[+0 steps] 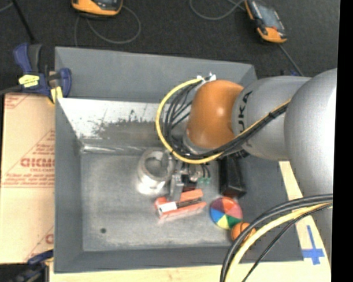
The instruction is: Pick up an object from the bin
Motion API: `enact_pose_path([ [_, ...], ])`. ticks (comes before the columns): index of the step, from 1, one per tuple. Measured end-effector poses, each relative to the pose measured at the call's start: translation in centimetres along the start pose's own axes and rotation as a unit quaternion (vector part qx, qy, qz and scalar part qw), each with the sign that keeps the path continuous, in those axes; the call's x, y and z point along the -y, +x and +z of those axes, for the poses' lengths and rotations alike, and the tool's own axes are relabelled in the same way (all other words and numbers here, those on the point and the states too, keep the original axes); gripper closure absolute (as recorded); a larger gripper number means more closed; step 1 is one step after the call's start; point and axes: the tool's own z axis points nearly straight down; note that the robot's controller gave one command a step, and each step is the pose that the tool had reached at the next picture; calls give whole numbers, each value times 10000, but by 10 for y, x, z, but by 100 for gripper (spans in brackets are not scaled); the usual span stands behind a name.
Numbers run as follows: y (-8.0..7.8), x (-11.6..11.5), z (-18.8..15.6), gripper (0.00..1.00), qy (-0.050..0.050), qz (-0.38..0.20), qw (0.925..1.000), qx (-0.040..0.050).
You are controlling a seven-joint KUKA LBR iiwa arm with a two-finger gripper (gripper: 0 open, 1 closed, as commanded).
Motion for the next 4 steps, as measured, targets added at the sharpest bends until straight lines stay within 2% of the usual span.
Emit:
enact_pose_path([
  [2, 13, 14, 20, 0, -11, -97, 9999, -33],
  [3, 5, 6, 7, 100, -16, -125, 9999, -6],
  [4, 5, 6, 7, 100, -16, -124, 9999, -6],
])
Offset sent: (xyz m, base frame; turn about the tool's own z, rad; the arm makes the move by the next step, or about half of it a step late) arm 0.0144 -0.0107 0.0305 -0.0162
